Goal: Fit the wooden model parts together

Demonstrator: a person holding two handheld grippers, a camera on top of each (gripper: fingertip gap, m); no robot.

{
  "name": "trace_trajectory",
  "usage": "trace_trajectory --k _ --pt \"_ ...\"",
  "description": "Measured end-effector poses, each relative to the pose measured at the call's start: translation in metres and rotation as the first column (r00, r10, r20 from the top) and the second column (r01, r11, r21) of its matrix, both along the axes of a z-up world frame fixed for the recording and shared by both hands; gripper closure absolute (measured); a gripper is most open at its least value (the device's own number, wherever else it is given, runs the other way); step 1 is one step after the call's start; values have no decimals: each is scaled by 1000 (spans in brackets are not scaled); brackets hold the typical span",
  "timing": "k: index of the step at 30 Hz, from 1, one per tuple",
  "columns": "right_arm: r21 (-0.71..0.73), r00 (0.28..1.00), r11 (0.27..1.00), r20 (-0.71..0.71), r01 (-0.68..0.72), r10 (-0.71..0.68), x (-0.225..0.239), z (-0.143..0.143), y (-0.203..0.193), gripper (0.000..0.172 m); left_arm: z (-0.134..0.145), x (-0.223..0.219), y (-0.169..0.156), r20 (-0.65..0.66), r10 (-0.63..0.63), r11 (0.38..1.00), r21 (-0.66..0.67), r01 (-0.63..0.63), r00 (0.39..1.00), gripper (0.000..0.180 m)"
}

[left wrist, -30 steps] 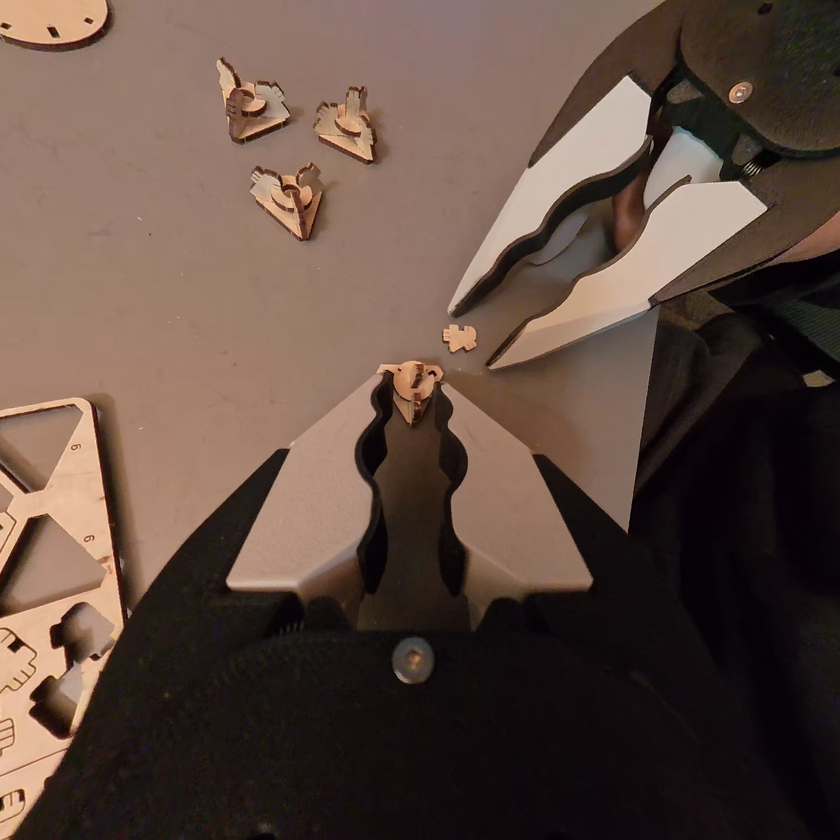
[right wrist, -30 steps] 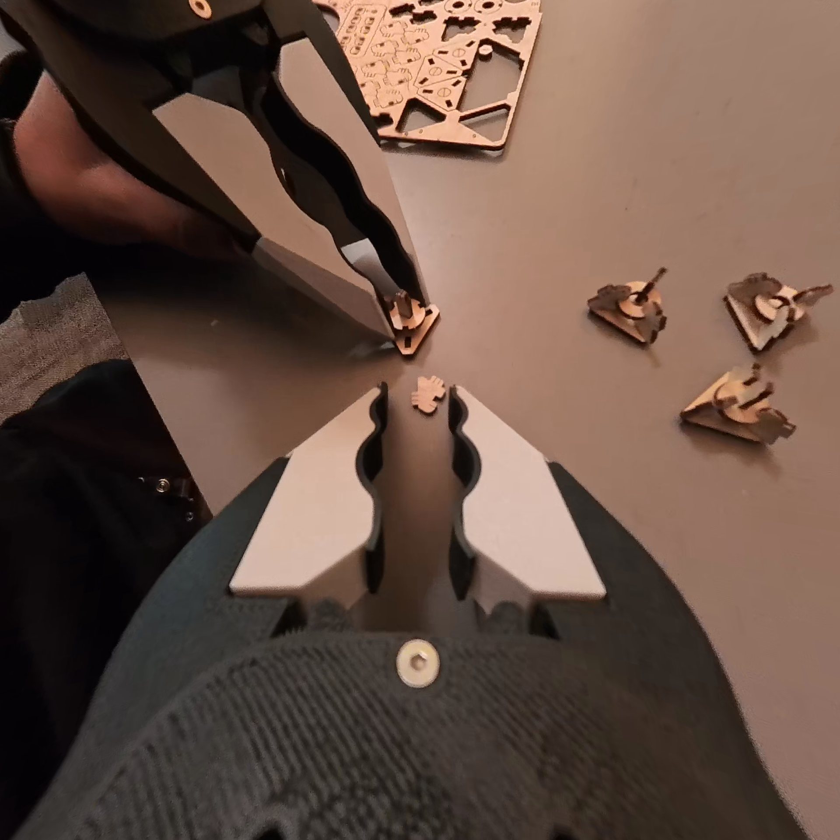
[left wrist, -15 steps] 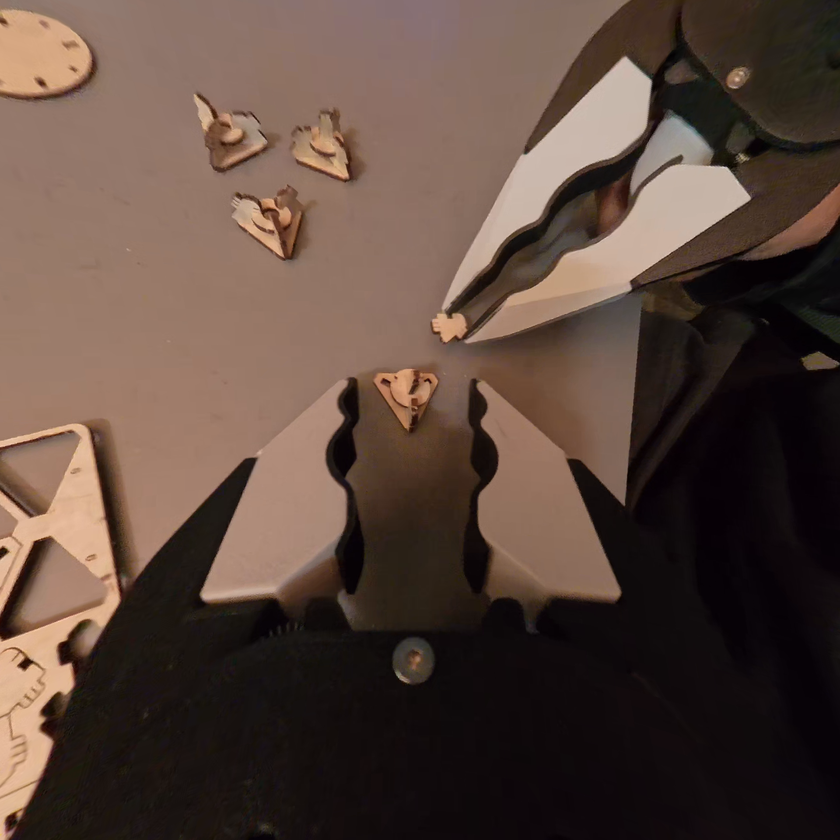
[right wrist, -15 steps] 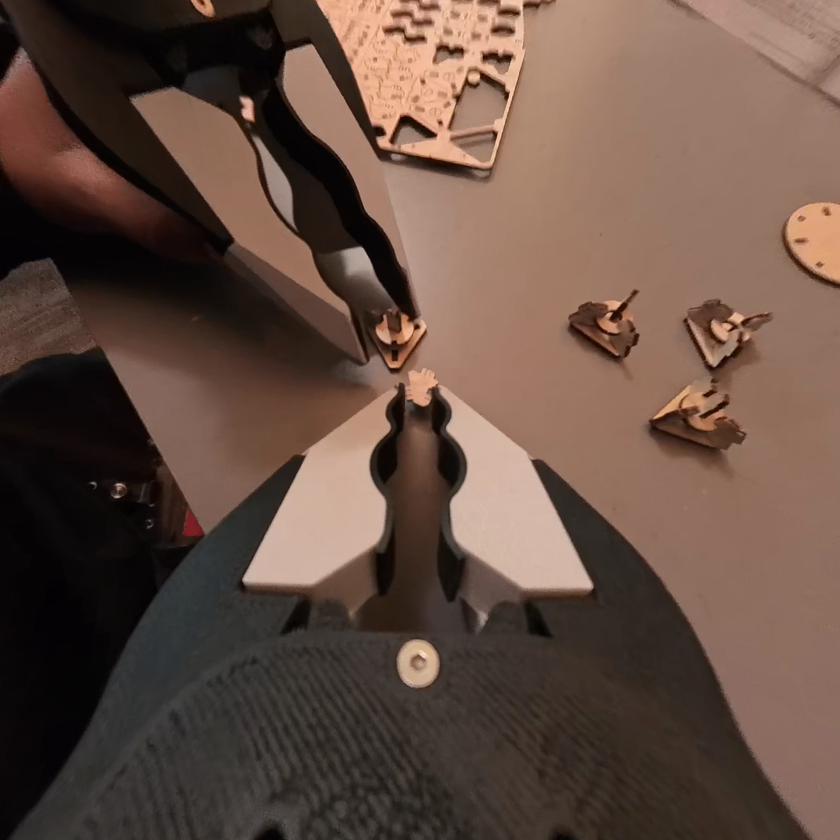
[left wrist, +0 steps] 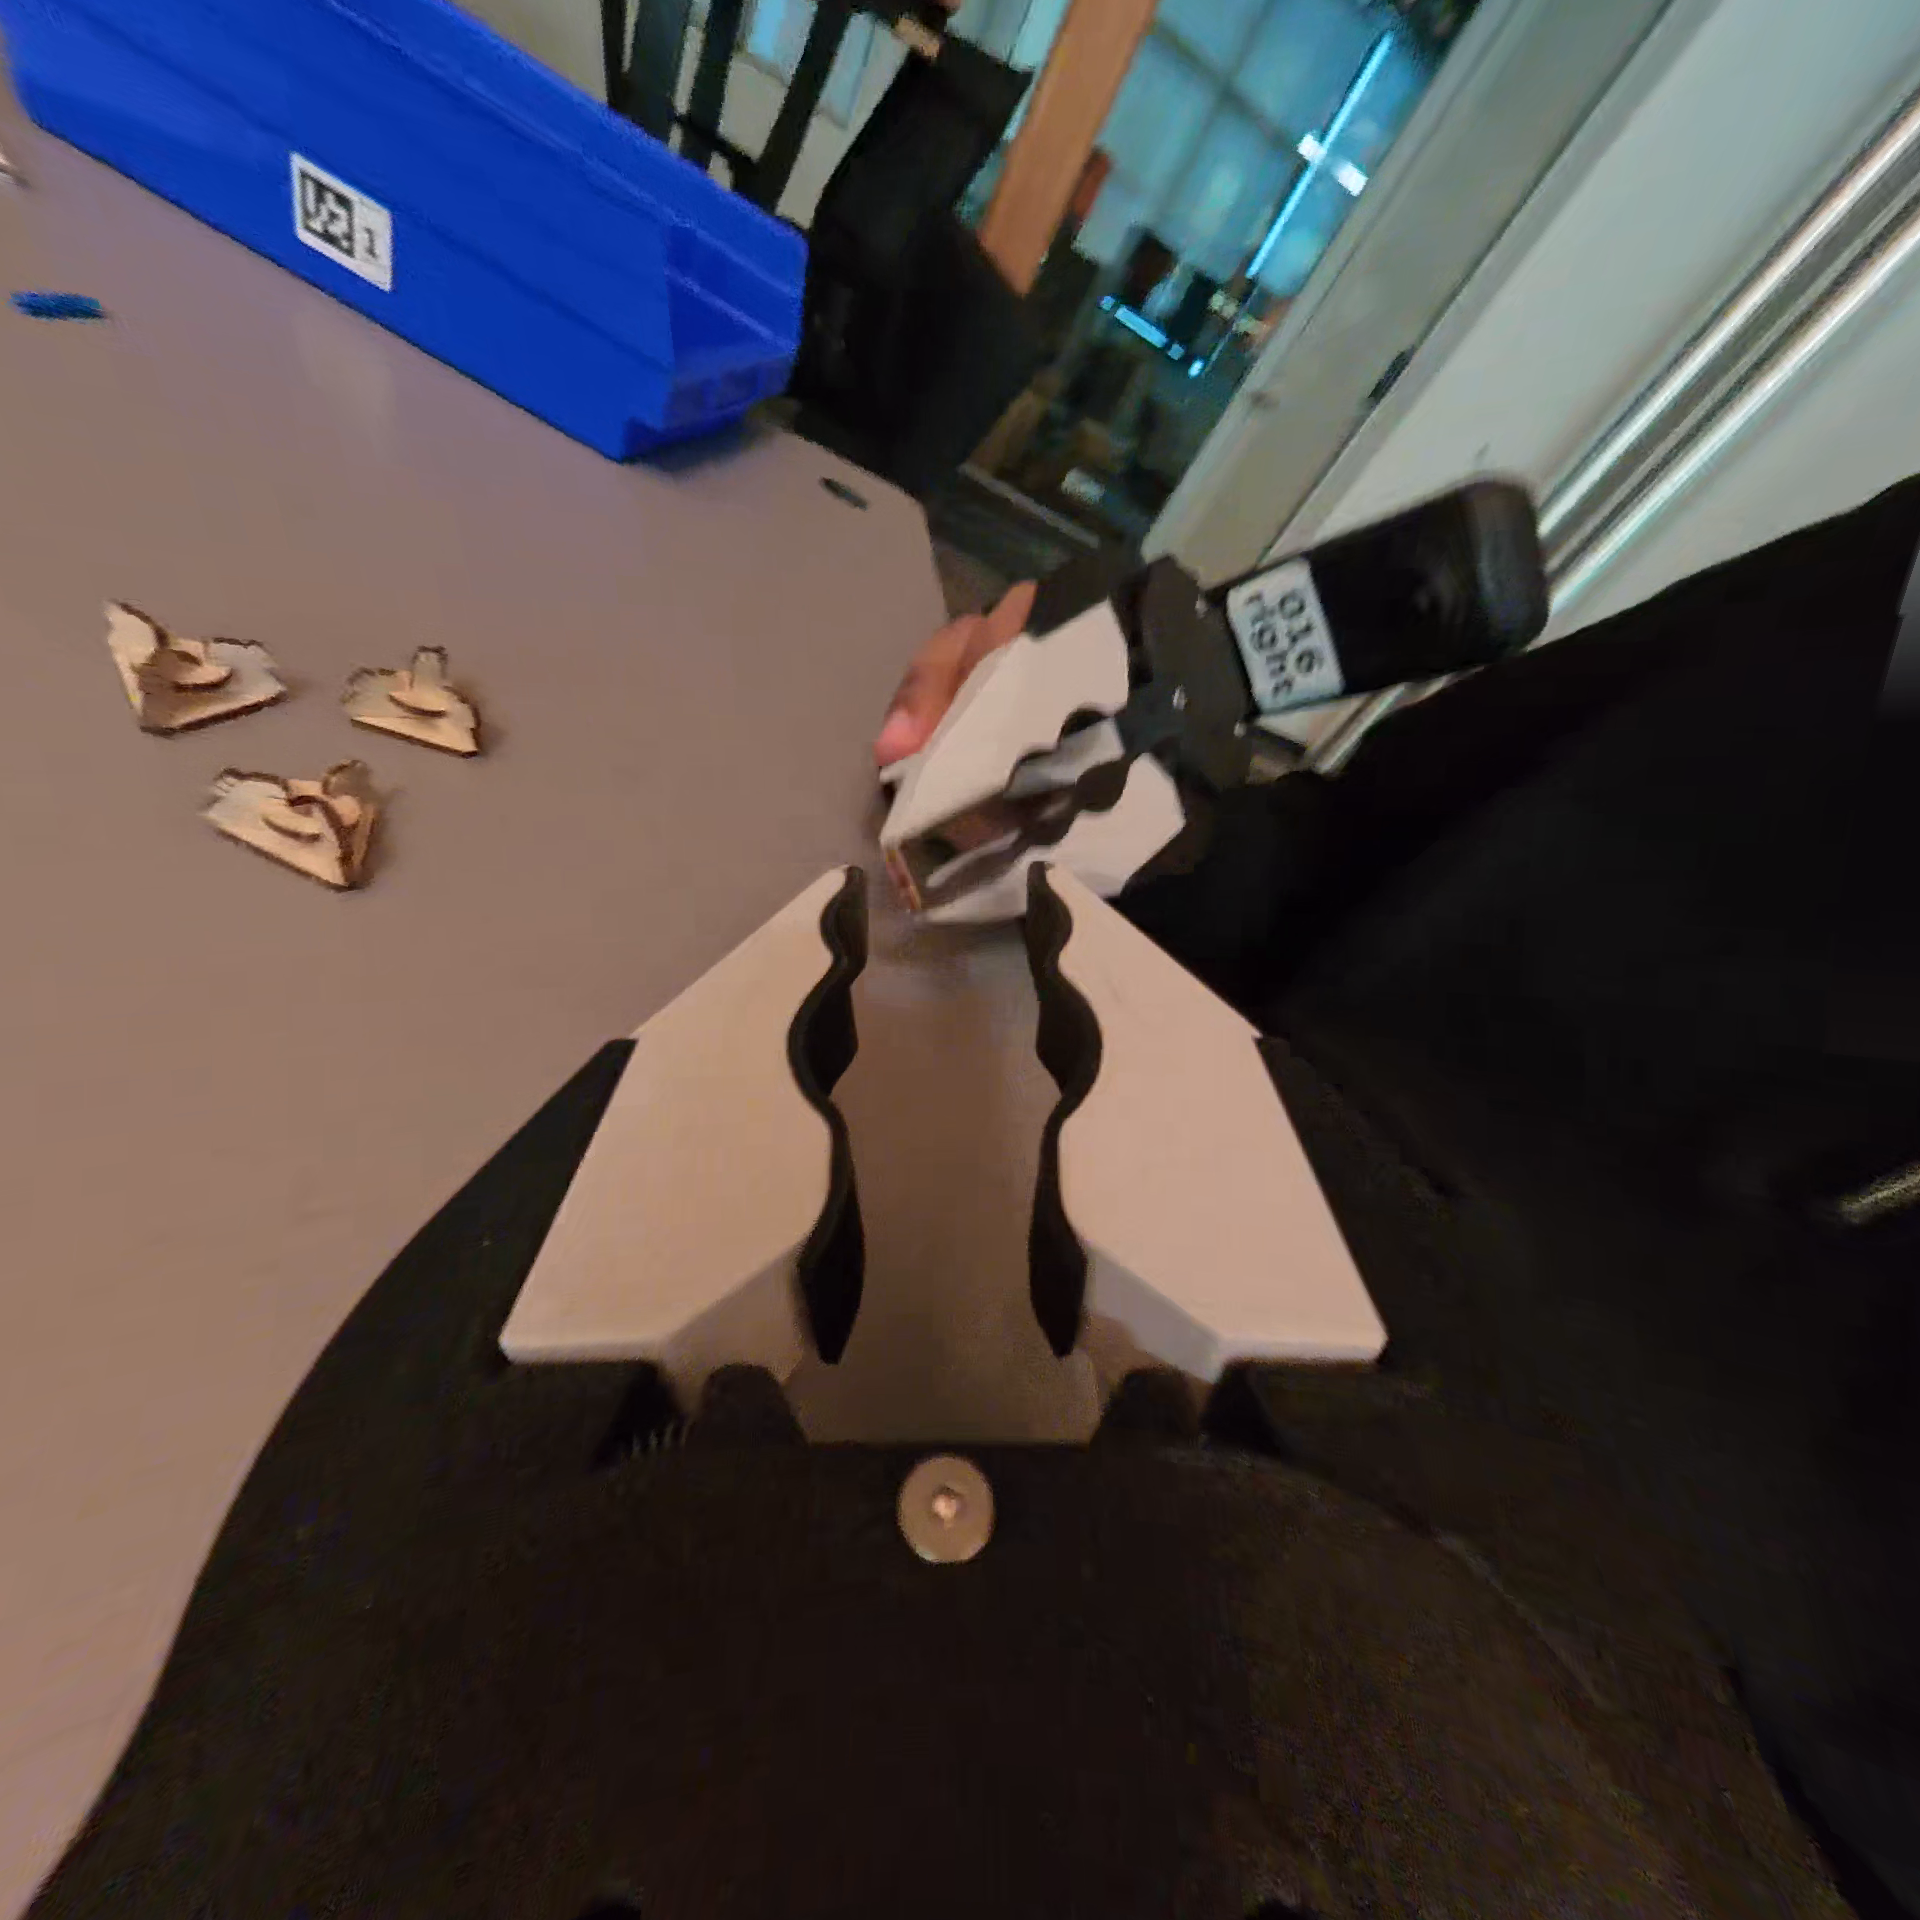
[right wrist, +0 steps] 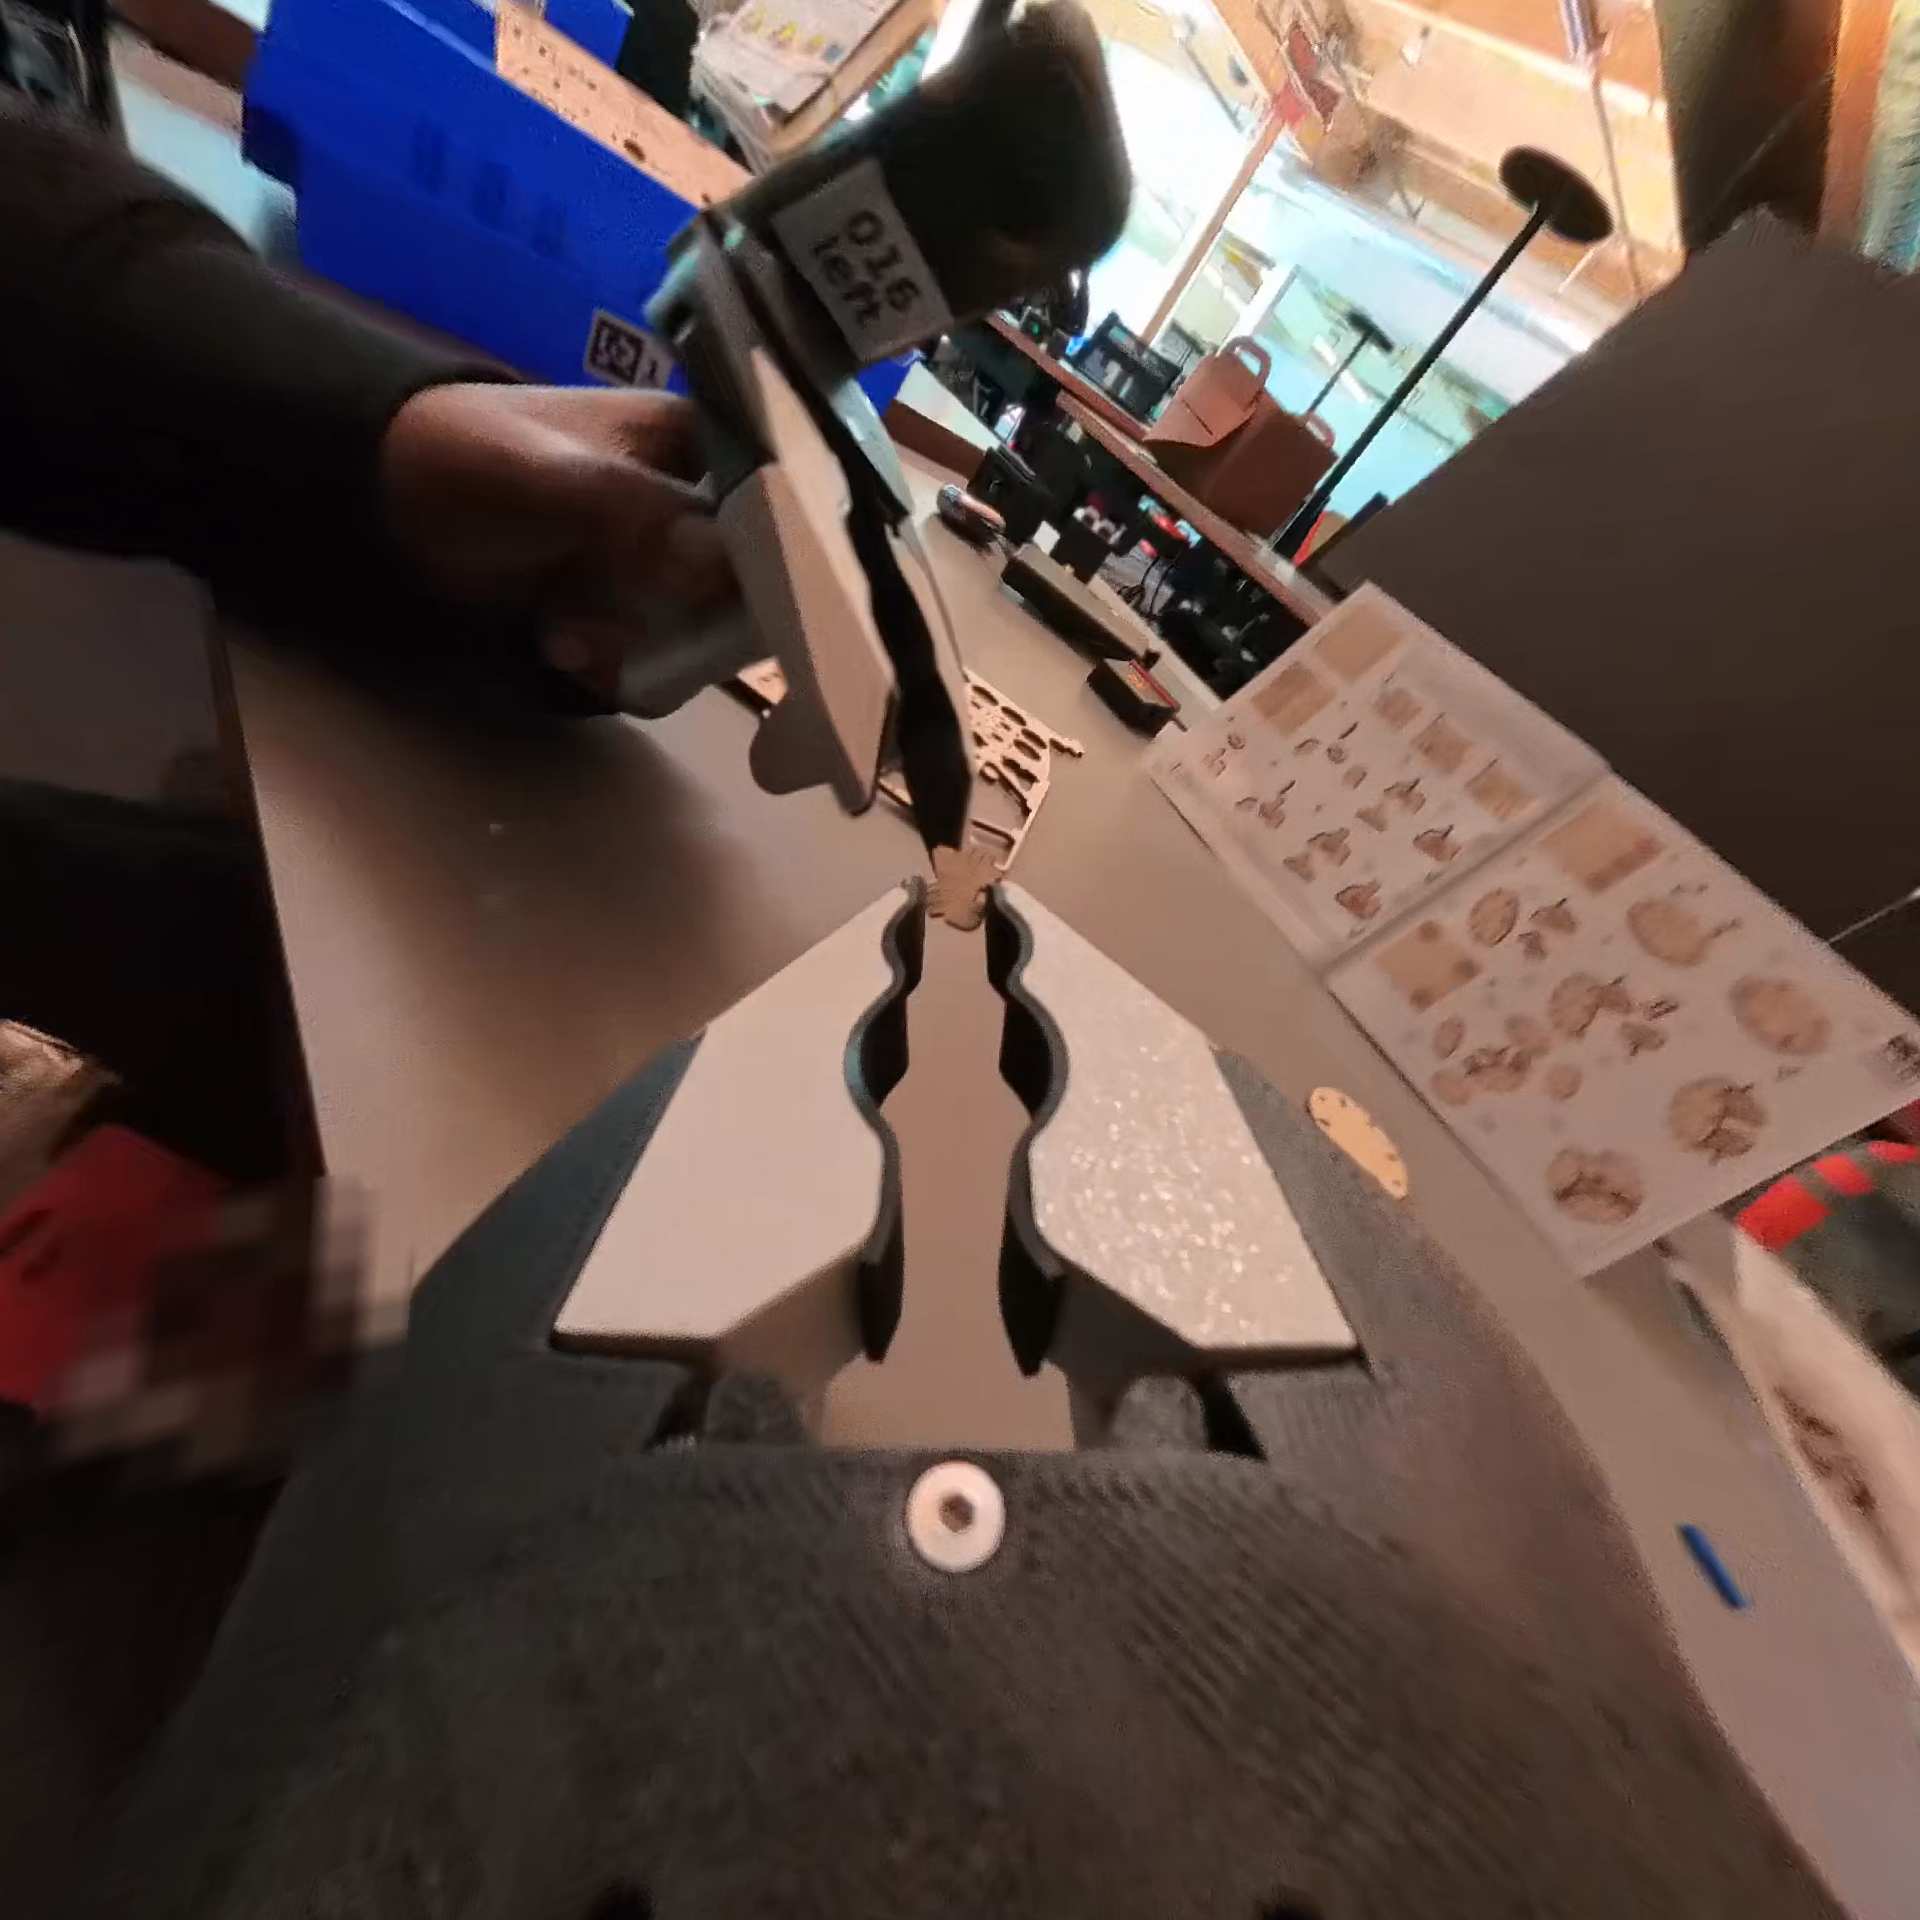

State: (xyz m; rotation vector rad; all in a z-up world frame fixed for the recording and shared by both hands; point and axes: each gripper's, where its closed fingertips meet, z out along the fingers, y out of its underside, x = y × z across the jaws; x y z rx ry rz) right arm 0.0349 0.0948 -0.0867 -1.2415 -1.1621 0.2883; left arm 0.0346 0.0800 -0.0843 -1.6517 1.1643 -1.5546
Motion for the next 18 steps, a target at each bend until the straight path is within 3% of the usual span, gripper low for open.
trace_trajectory --k 4,10,12,14,18 --pt "114 994 993 112 -19 6 -9 -12 -9 162 4 -3 0 43 -18 999 -50 20 999 177" --pt "194 995 981 103 -27 7 -10 -8 -14 162 -4 0 -2 14 -45 994 -100 47 999 160" --pt "190 997 981 77 -31 17 -9 -4 -14 162 -5 1 -4 9 -60 993 -104 61 998 163" --pt "189 998 981 57 -39 28 -10 -2 -16 162 -6 2 -10 3 -96 989 -111 96 995 177" --pt "200 998 979 63 -35 23 -11 -2 -15 162 -5 1 -7 13 -81 986 -146 82 997 179"
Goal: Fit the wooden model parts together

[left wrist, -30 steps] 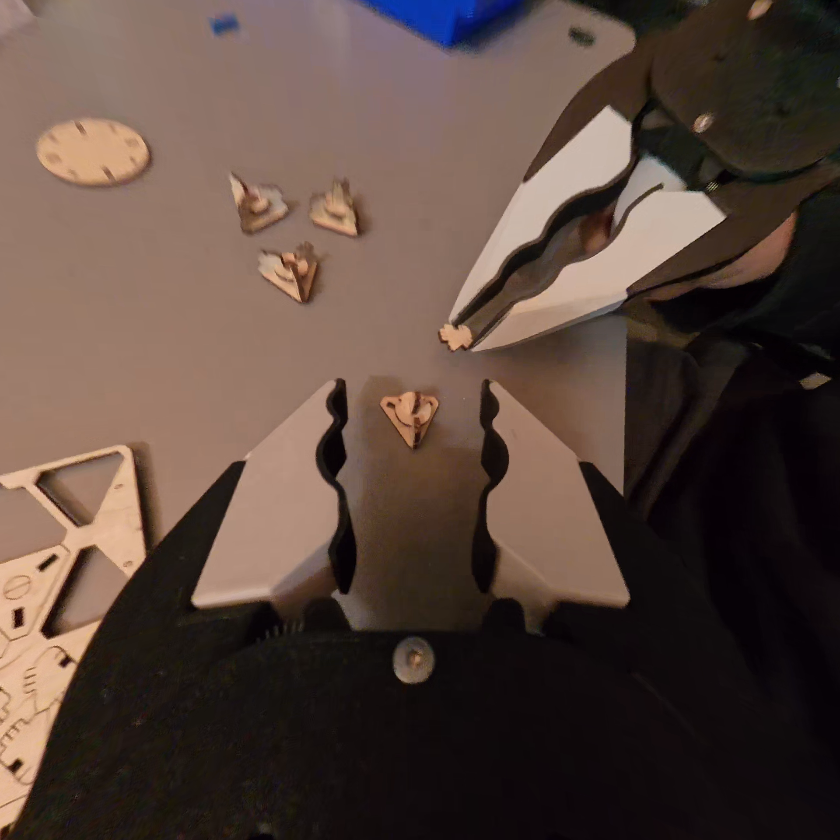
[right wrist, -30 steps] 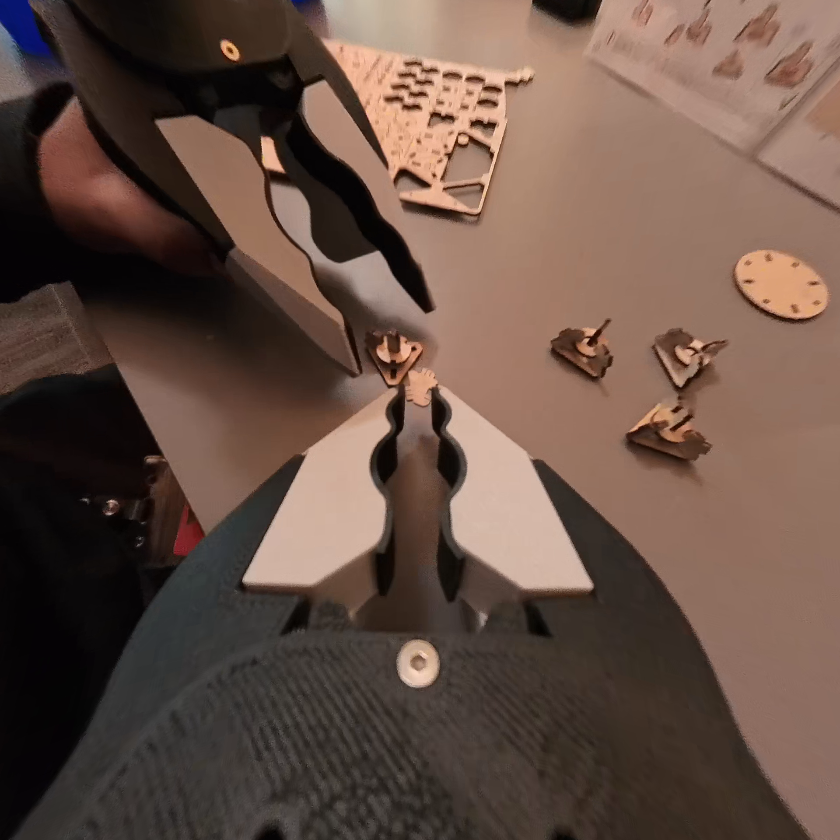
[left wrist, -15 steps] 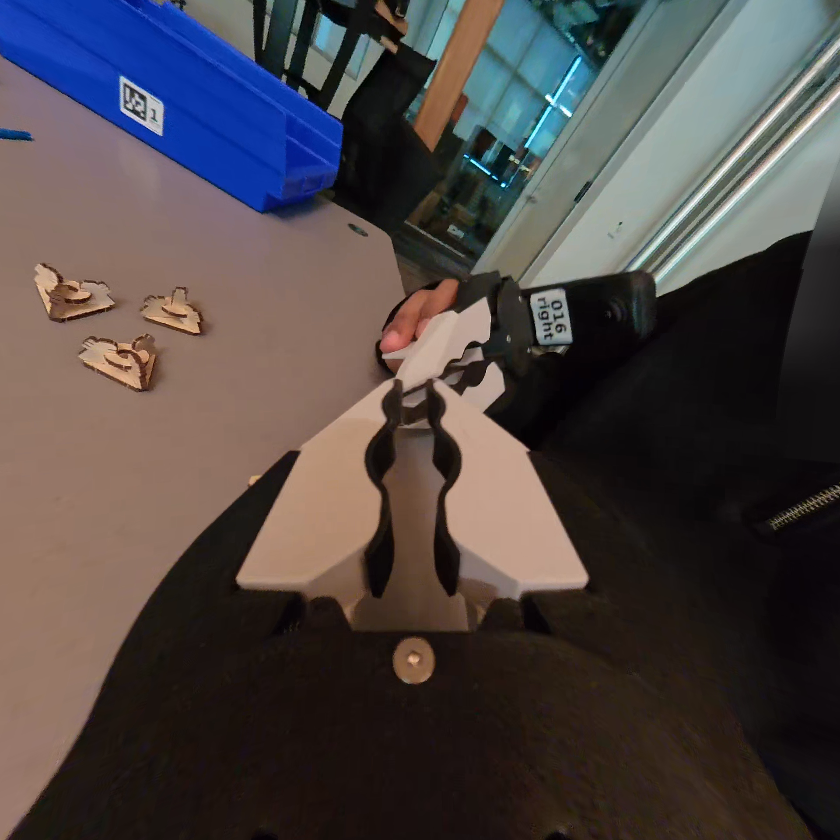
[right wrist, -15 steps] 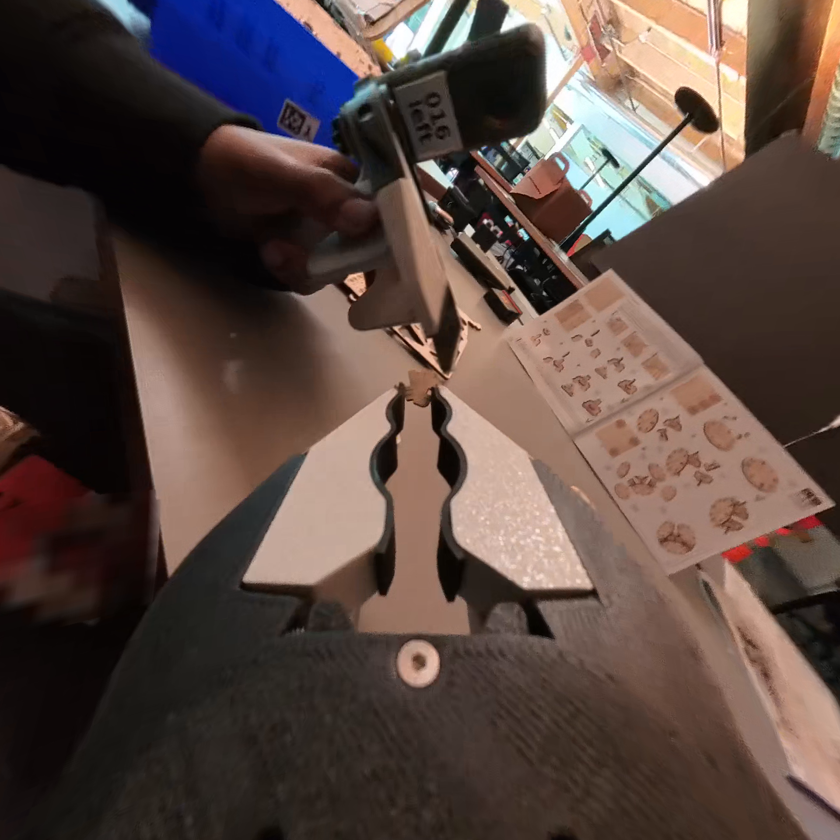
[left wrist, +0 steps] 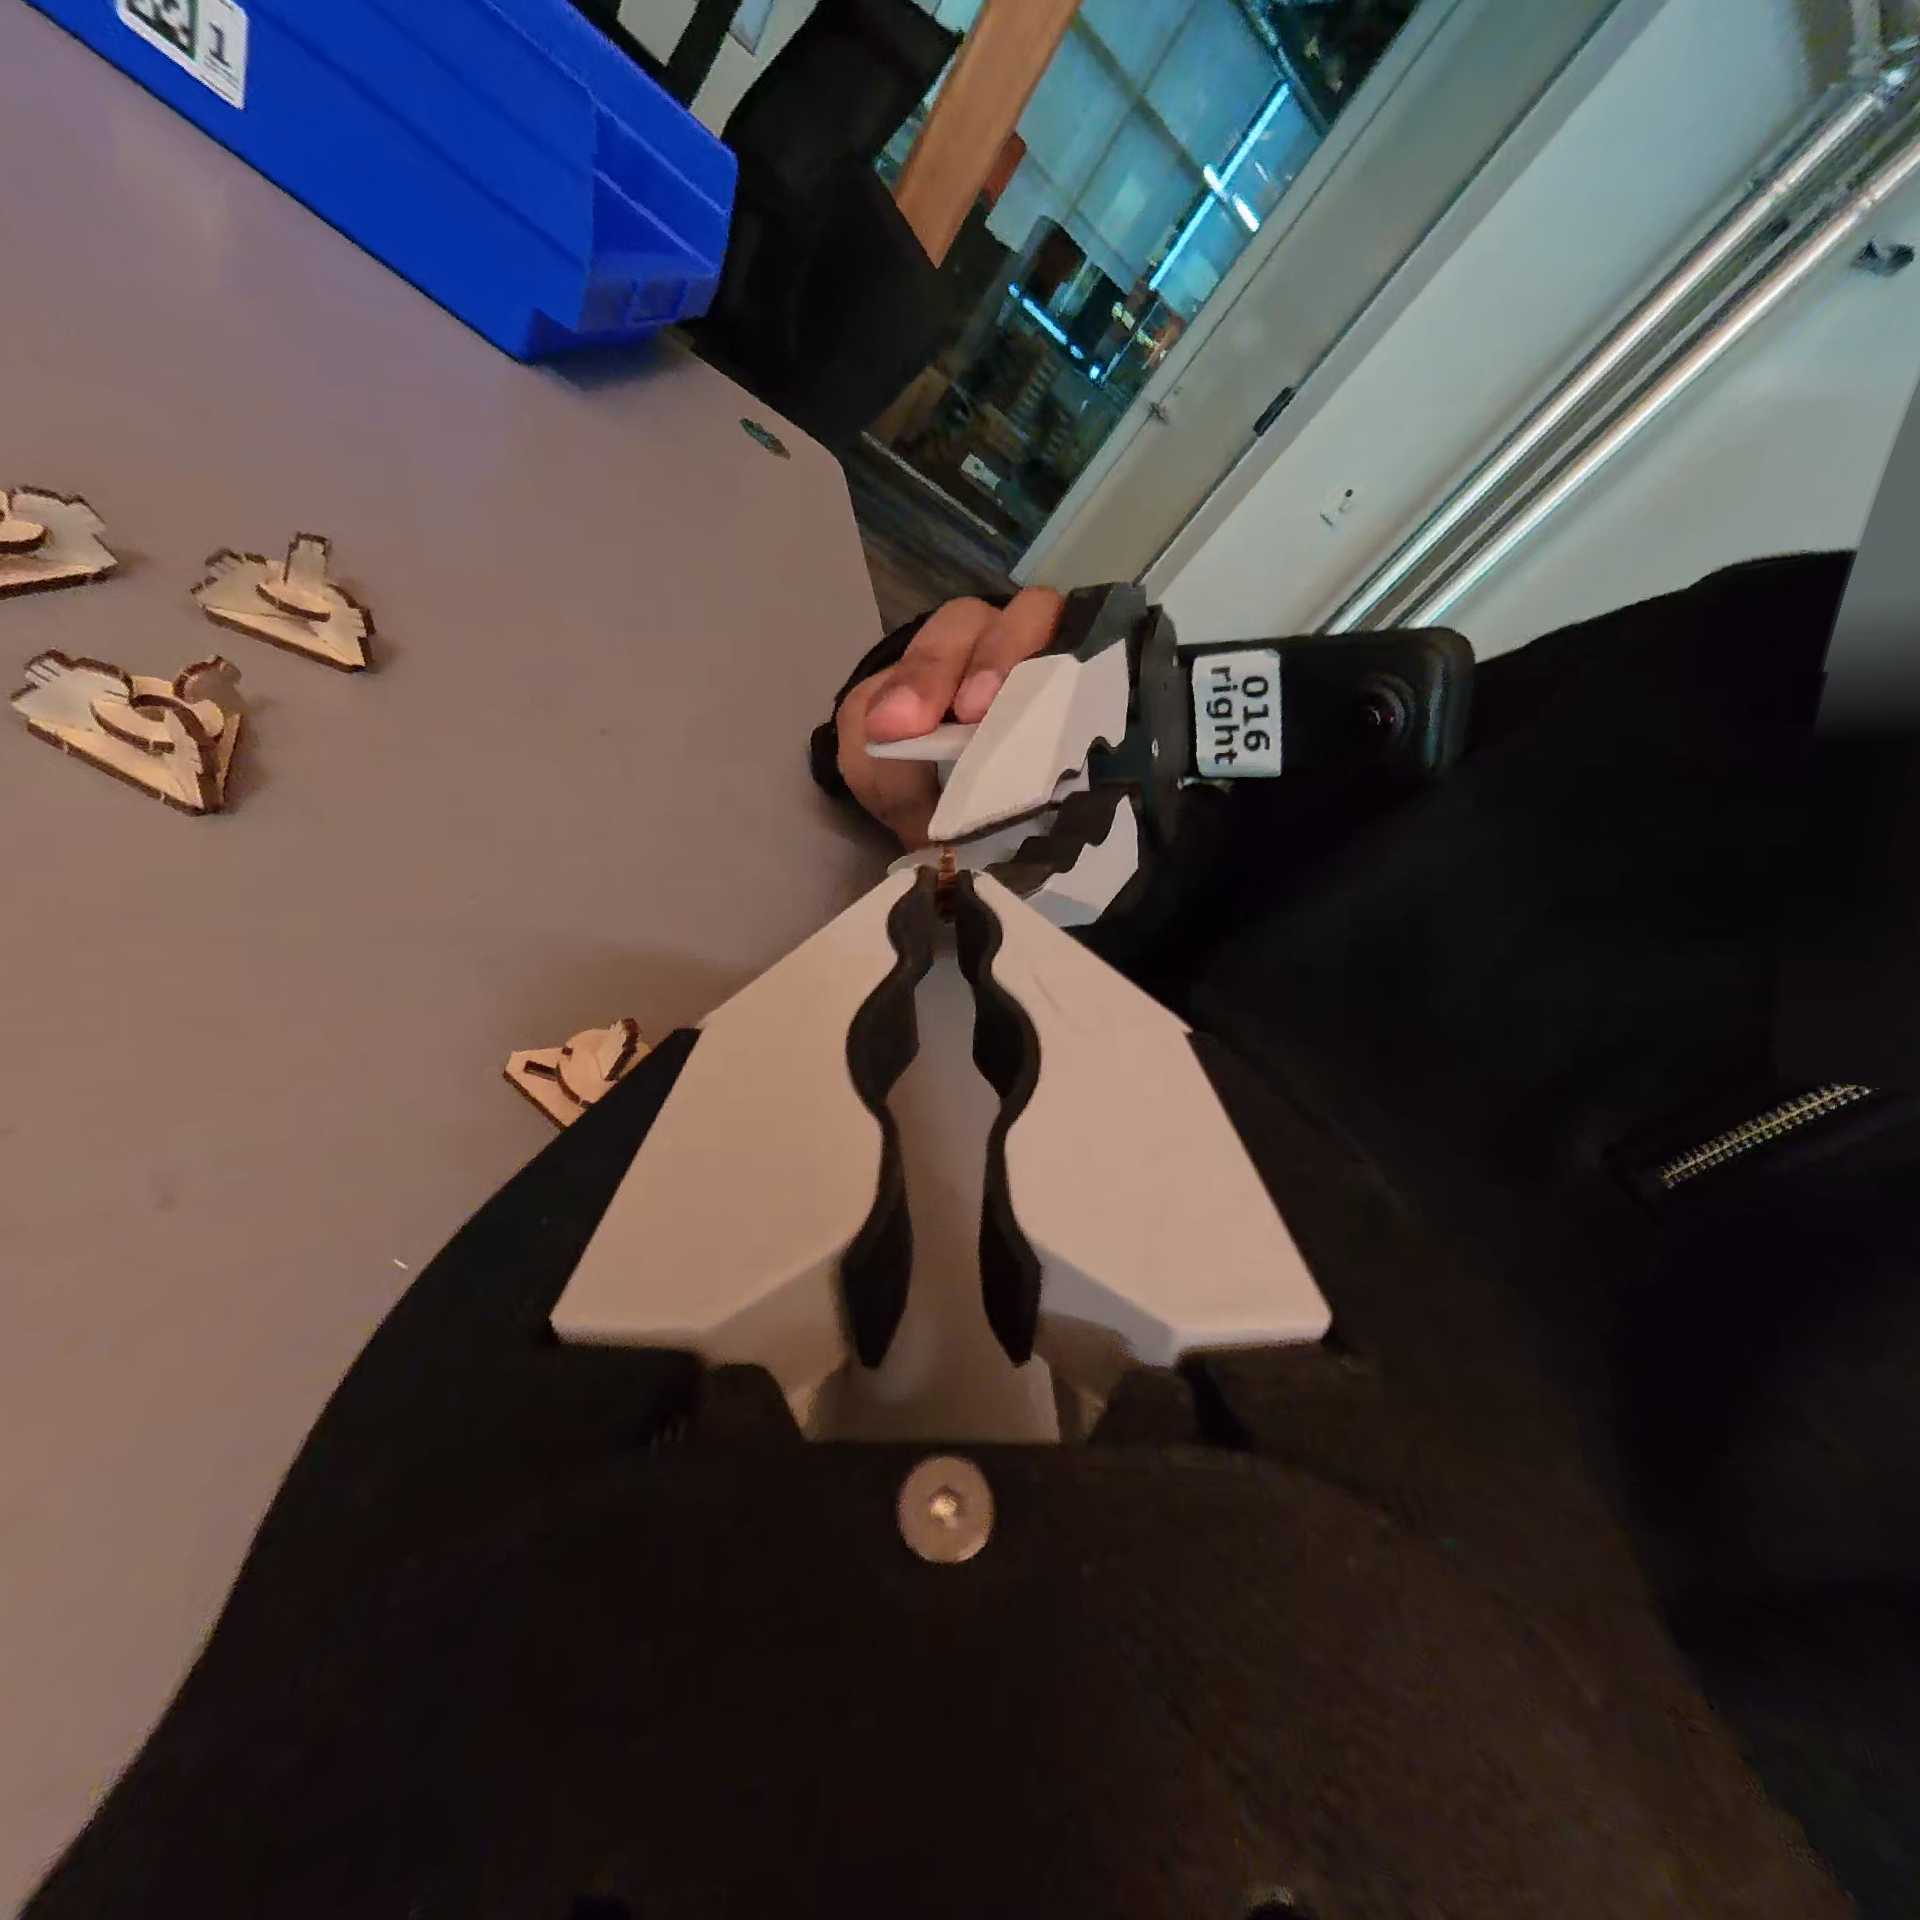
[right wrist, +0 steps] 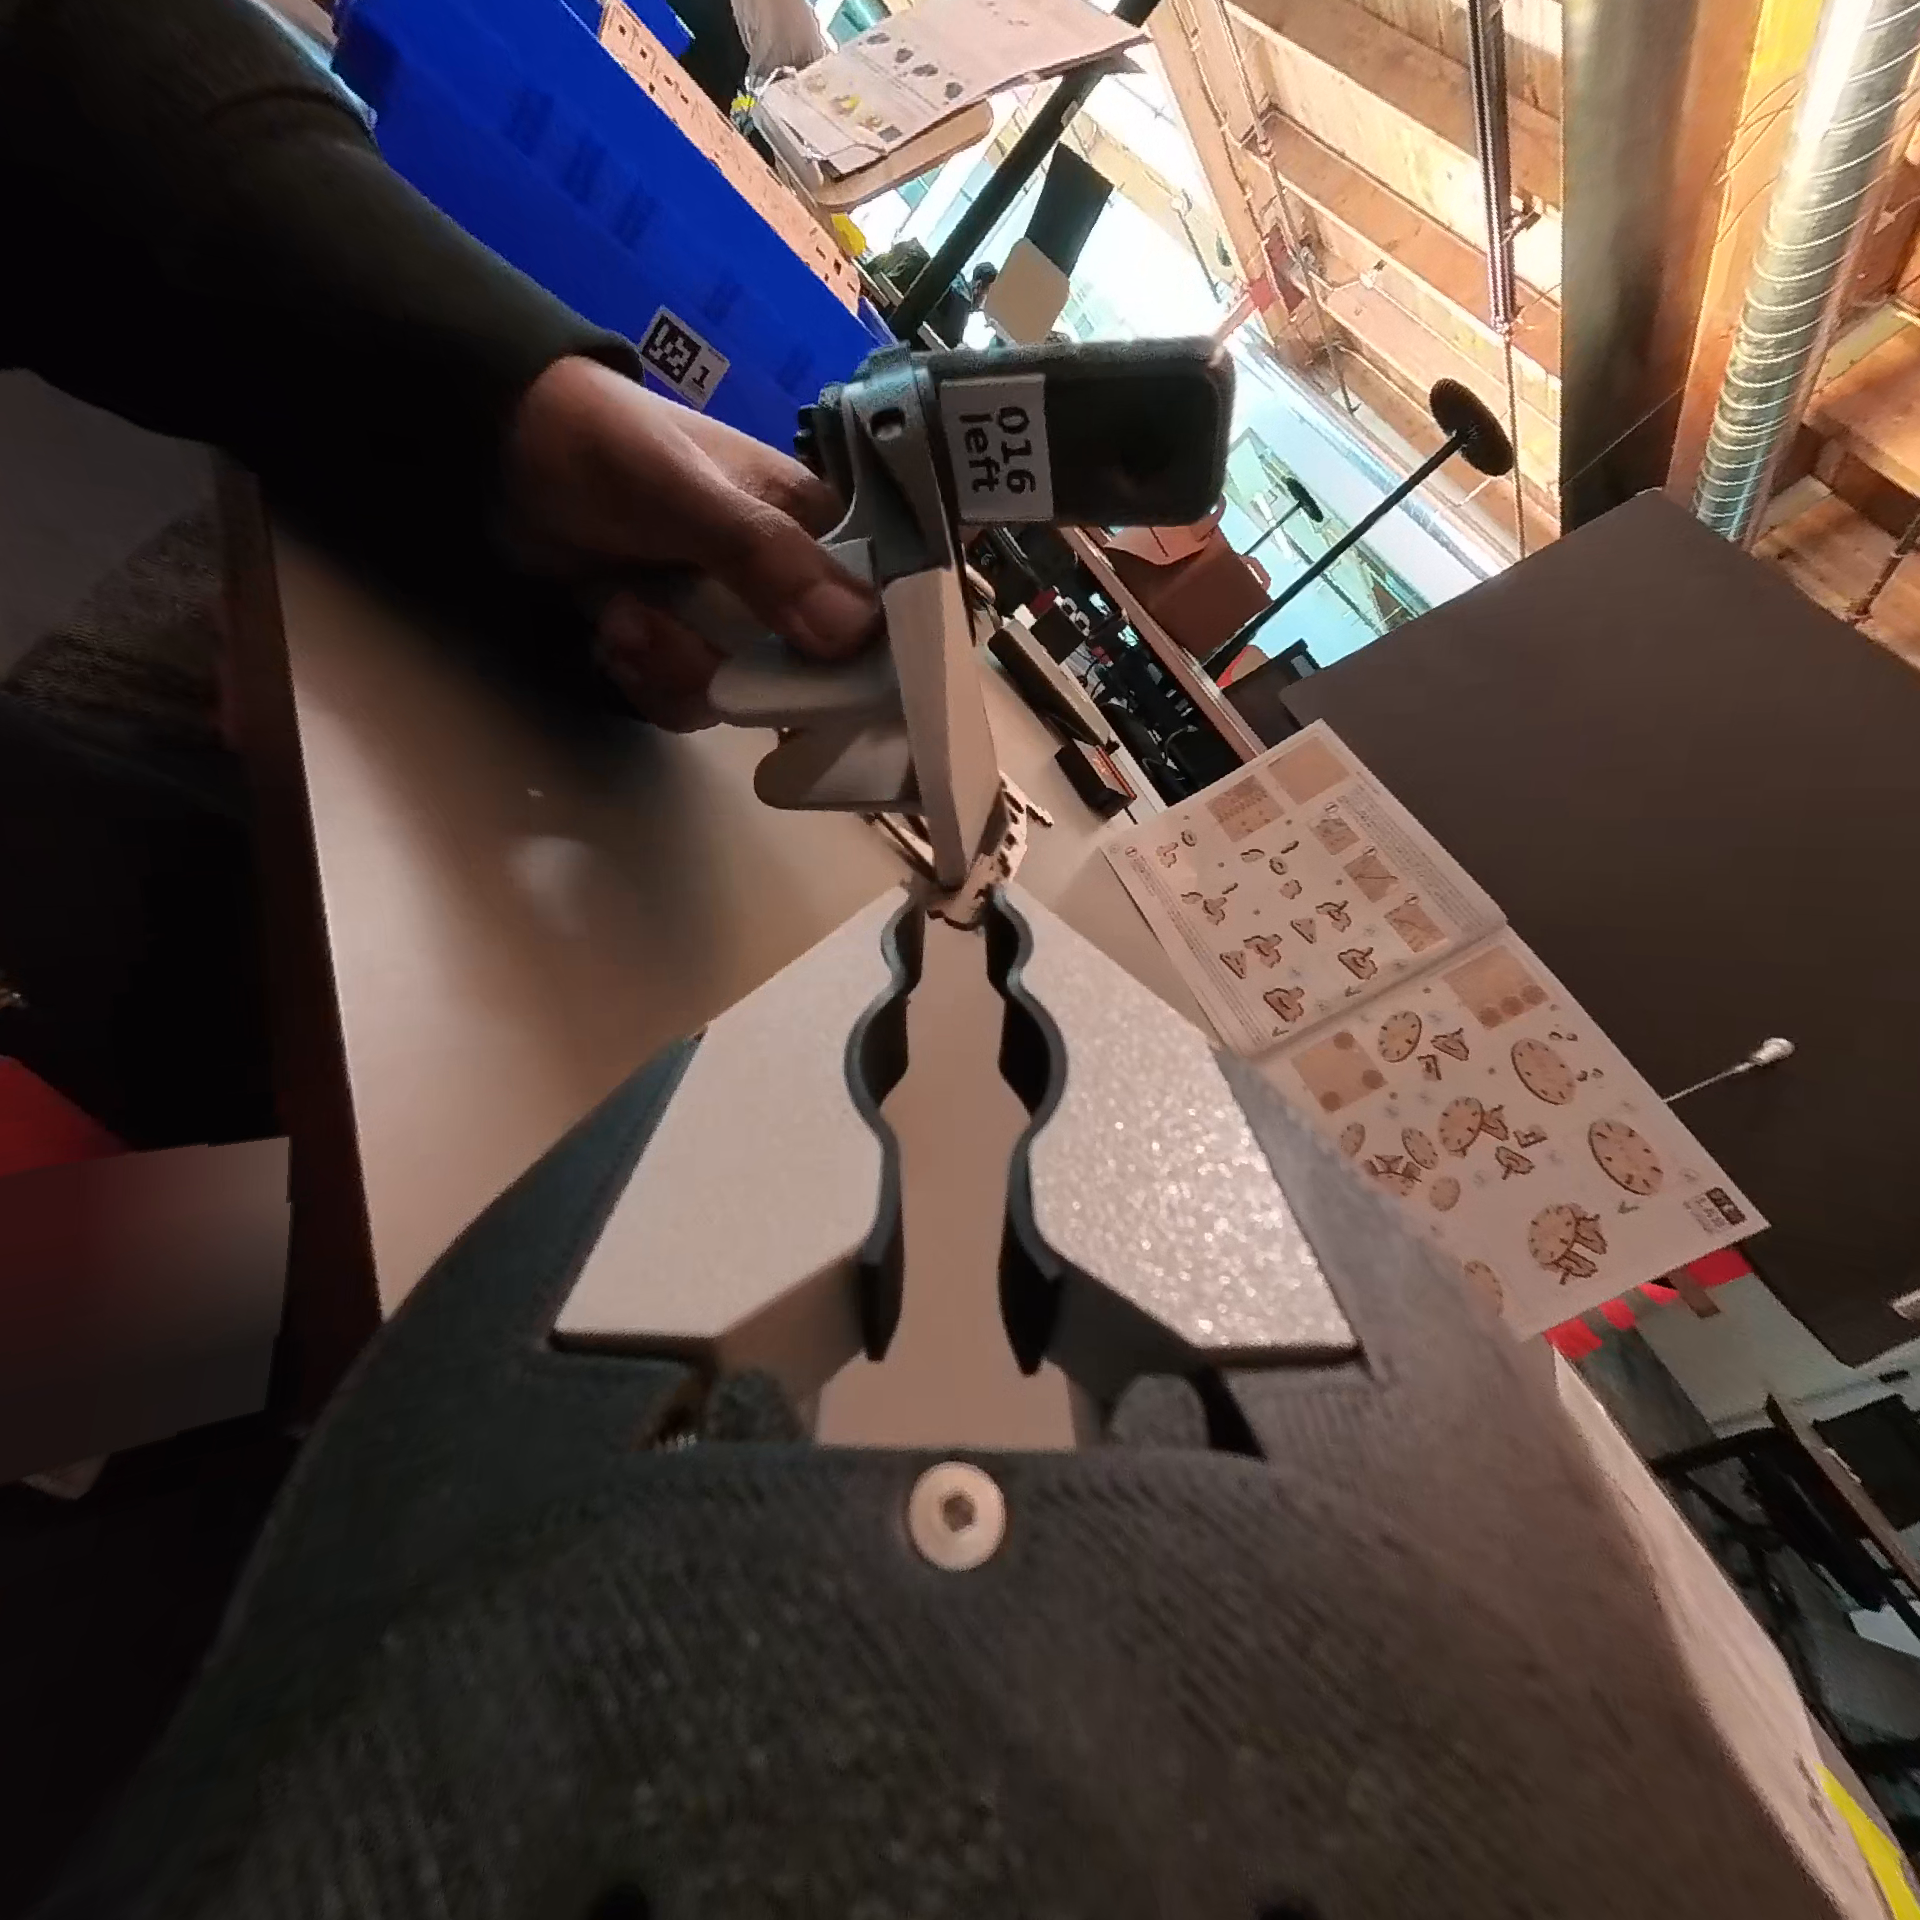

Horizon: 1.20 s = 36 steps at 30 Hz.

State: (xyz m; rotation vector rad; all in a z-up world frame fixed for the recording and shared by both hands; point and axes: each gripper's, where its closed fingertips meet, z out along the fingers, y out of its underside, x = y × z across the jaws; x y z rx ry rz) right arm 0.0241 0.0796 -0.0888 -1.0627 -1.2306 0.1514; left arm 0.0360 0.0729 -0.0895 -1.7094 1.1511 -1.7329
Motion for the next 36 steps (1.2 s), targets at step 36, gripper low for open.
trace_trajectory --k 36 --pt "-391 876 902 -481 -182 -31 -1 46 6 153 48 -17 2 321 -36 979 -180 98 946 180"
